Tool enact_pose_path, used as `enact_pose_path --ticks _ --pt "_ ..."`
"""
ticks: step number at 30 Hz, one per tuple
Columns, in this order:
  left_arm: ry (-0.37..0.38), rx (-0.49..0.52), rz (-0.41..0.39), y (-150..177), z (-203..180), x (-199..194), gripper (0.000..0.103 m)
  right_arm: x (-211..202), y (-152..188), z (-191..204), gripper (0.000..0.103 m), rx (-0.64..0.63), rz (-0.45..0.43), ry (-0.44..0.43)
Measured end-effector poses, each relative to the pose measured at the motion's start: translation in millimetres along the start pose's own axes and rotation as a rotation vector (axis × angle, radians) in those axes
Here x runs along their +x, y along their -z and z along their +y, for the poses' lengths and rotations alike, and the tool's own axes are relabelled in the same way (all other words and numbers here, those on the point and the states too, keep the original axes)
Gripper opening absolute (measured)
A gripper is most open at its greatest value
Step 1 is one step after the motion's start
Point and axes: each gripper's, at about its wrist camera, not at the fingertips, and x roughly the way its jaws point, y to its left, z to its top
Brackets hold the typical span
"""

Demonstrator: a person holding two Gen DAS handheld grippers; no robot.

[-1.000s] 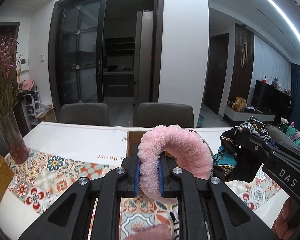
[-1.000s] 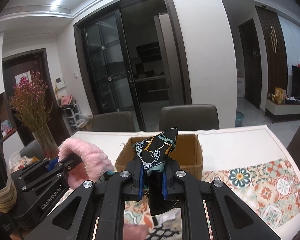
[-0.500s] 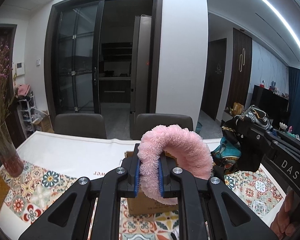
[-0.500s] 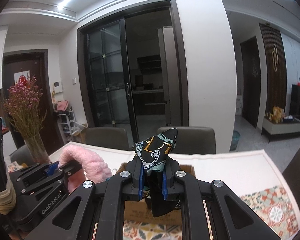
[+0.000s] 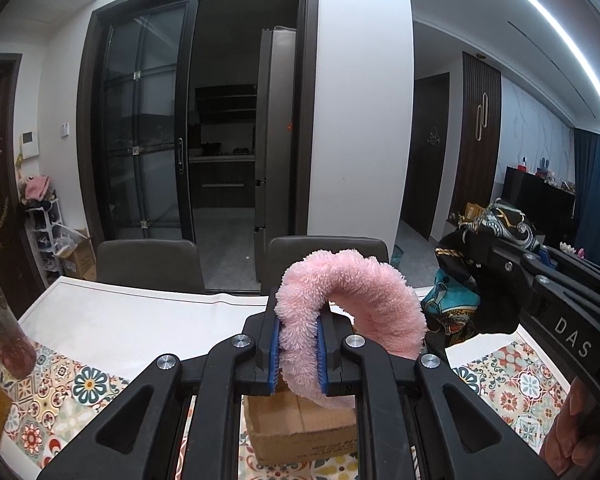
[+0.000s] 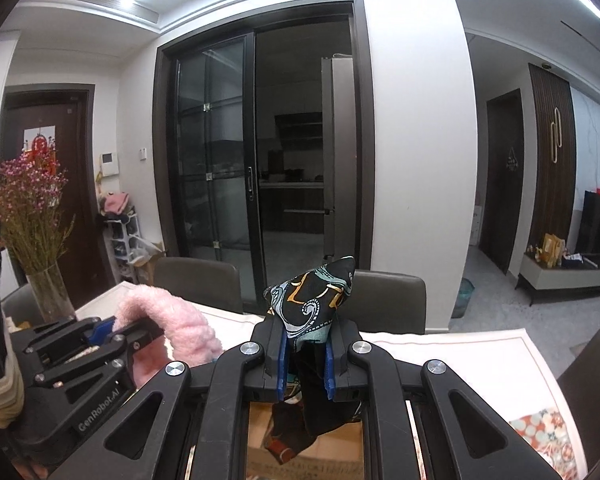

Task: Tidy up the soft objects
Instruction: 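Lift the headband and scarf with both tools and carry them over the box, then open both tools to drop the headband and scarf into the box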

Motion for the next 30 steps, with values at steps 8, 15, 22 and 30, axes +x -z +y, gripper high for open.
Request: enact_pose_path --ticks 8,15,22,30 --pt "0.012 -0.009 0.050 -3 5 38 0.016 35 2 -9 0.015 0.003 0.048 -0.004" --pt "0.016 0.003 0.132 12 7 76 0.015 77 27 -18 0.015 0.010 0.161 -0.011" --pt "0.015 0.012 0.218 32 4 108 0.016 113 56 -29 0.015 0.014 0.275 -0.022" --pt "0.014 0.026 0.287 48 0 123 0.016 136 80 -35 0.015 0.020 0.366 -0.029"
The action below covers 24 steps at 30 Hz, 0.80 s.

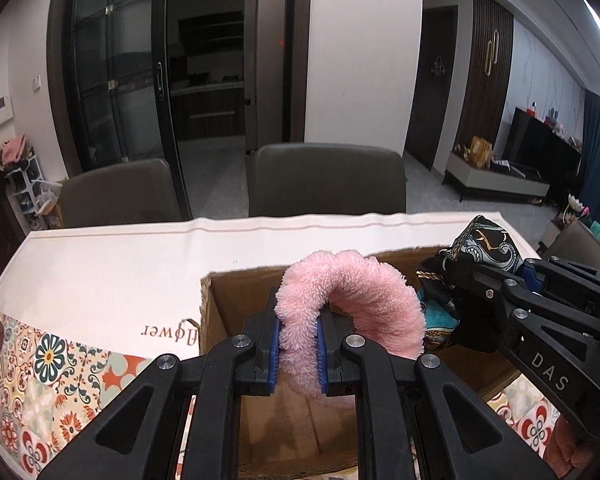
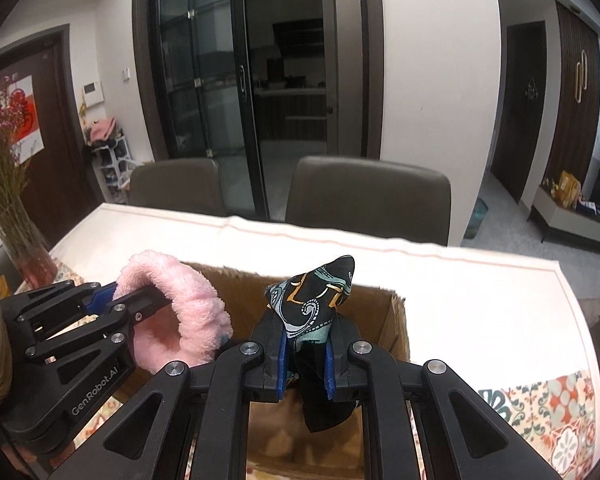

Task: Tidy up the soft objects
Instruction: 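Open both tools to drop the headband and scarf into the box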

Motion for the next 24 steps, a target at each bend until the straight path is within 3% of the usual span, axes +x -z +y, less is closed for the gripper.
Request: enact_pose_path --ticks 9,12,16,24 --pt "0.009 0.039 0.088 8 -11 18 0.018 22 12 -3 0.016 0.004 0.098 -0.021" --pt "0.019 0.055 0.109 8 -15 21 0.029 24 12 -1 0.020 0.005 0.120 -0.026" --pt "0.014 0.055 0.110 10 -16 18 0.040 25 12 -7 0.039 0.028 0.133 -0.026" --pt "0.007 0.061 0.083 9 -16 2 0.059 9 9 -5 0.048 0.030 0.105 -0.009"
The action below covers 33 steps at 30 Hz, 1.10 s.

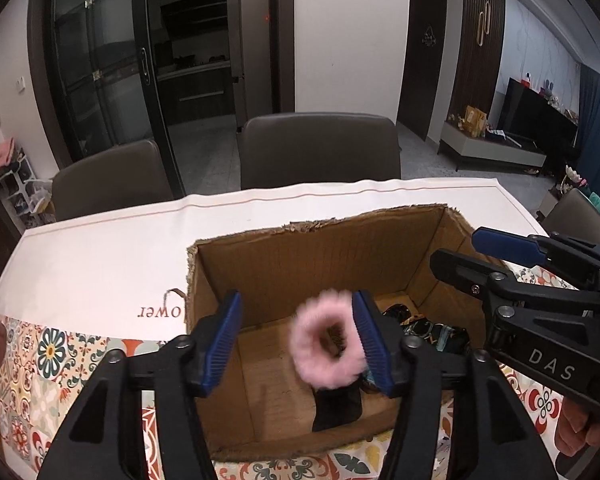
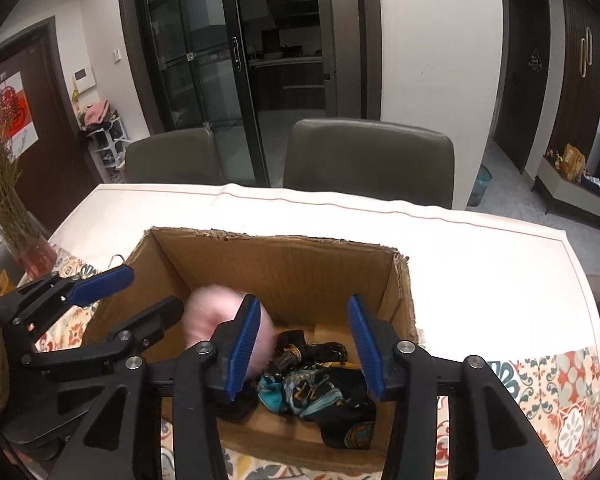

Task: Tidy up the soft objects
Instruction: 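Open both tools to drop the headband and scarf into the box, then move both tools back from the box toward the remaining towels and mitts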

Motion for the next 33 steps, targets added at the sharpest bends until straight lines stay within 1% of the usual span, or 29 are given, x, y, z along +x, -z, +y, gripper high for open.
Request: enact_pose_path --ticks 6,8,14,25,26,28,33 --pt "-0.025 0.017 -0.028 3 -1 -20 0.063 -22 4 4 0.048 0.008 -0.024 0.015" --pt "-0.031 0.017 -0.041 5 -1 -30 0.067 -32 7 6 0.048 0.005 -0.038 0.027" --pt "-0.047 0.034 -0.087 16 -3 -59 0.072 -58 12 11 0.048 0.009 -0.068 0.031" --pt "-0.070 0.032 -0.148 38 -4 -109 0.076 -100 34 20 0.048 0.037 -0.105 0.013" --pt "-0.072 0.032 -0.151 40 -5 -112 0.077 -103 36 21 0.049 0.037 -0.109 0.014" --pt "-0.075 0.032 -0.158 44 -5 -119 0.077 -110 40 22 0.056 0.036 -0.119 0.014" --pt "-0.087 0.023 -0.177 52 -7 -137 0.079 -127 50 28 0.058 0.033 -0.140 0.015"
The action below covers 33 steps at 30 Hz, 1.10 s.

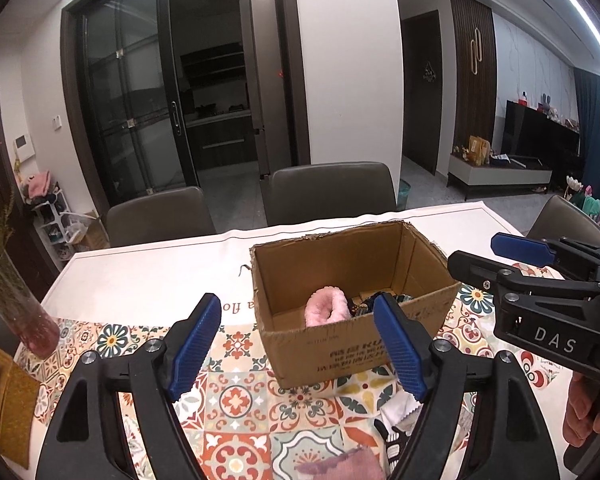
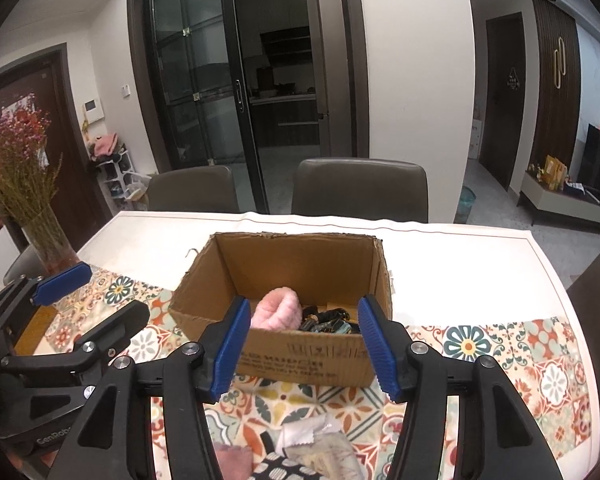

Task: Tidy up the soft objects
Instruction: 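Move both tools back from the box toward the remaining towels and mitts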

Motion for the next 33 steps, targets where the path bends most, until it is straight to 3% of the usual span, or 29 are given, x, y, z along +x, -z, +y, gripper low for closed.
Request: enact_pose_path --ticks 9,33 --pt "-0.012 -0.025 0.008 19 3 -25 0.081 -20 18 5 0.065 0.003 0.001 -0.011" --pt "-0.045 -0.070 0.142 89 -7 -46 0.081 -30 94 4 0.065 0.076 0.136 -0.053"
